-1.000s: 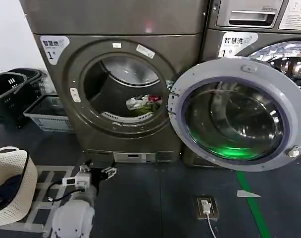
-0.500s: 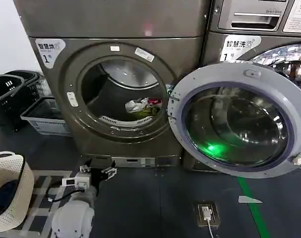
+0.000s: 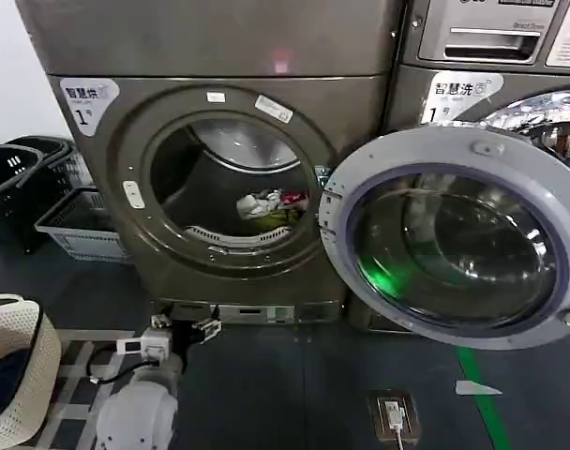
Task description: Grasp the clothes from the dryer.
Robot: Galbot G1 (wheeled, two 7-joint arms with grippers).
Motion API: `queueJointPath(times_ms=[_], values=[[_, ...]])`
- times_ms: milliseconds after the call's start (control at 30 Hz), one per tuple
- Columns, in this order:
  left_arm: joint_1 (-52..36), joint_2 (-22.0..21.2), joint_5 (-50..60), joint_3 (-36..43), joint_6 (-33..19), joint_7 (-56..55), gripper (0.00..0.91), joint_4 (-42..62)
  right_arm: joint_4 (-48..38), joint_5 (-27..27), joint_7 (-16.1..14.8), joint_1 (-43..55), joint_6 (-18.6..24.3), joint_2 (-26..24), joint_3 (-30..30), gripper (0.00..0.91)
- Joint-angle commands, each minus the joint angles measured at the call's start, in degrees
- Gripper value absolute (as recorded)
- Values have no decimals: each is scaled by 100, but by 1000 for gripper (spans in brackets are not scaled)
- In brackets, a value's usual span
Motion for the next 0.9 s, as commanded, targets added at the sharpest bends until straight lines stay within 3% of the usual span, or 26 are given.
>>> queueJointPath(times_ms=[33,900], values=[[0,6,-12,-8,281,11,907,7,6,-22,7,-30,3,-8,0,907],[33,30,-6,-38,281,12,907,-23,-4,-56,27,-54,14,-2,7,907]])
